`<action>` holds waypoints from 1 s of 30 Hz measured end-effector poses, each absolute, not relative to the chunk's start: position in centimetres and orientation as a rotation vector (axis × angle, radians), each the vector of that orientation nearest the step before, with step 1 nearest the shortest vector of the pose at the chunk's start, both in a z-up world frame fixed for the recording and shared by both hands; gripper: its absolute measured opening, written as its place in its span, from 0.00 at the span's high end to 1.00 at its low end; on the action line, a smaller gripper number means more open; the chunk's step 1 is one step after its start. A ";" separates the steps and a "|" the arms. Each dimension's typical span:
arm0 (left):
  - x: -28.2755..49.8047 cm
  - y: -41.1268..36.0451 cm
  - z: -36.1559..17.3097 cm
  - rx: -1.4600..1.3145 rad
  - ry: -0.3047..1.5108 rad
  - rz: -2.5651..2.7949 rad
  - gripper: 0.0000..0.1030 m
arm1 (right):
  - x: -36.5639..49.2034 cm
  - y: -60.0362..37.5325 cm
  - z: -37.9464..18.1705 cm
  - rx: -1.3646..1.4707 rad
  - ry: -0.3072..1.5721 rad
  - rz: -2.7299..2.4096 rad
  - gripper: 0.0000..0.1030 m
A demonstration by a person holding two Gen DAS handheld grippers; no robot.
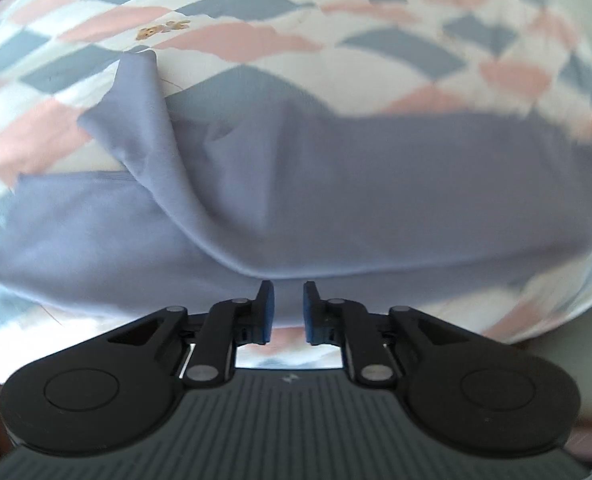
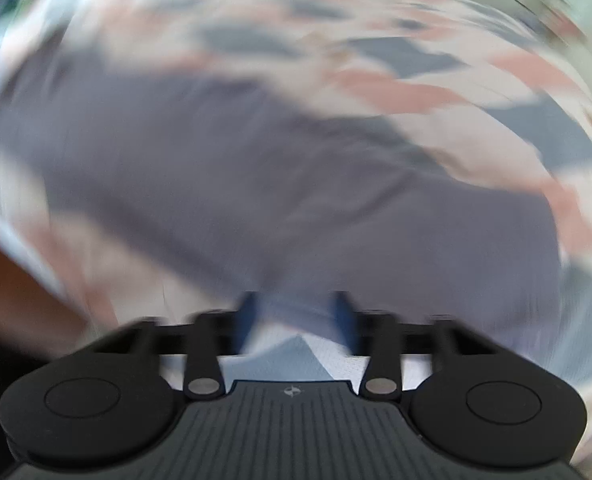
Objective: Fold clothes
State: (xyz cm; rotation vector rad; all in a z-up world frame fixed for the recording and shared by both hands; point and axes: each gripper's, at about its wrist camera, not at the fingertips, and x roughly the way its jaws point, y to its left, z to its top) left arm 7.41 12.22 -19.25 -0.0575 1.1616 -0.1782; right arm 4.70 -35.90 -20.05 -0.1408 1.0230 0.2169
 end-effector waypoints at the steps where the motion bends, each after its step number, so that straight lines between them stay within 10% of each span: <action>1: 7.4 12.0 -18.9 -0.084 1.153 -0.179 0.88 | 4.9 -37.6 -19.6 -0.001 1.013 0.155 0.46; 9: 6.2 6.5 -18.8 0.228 1.079 -0.363 0.83 | 3.4 -49.8 -20.4 0.850 0.795 -0.326 0.56; 22: 1.7 -0.3 -25.2 1.128 0.821 -0.607 0.77 | 4.9 -50.8 -22.8 0.864 0.803 -0.381 0.60; 24: 1.3 -0.2 -26.1 1.205 0.785 -0.615 0.98 | 5.2 -50.8 -22.8 0.857 0.813 -0.385 0.64; 30: -0.3 0.4 -24.3 1.260 0.687 -0.566 0.98 | 5.4 -50.8 -21.6 0.812 0.816 -0.376 0.95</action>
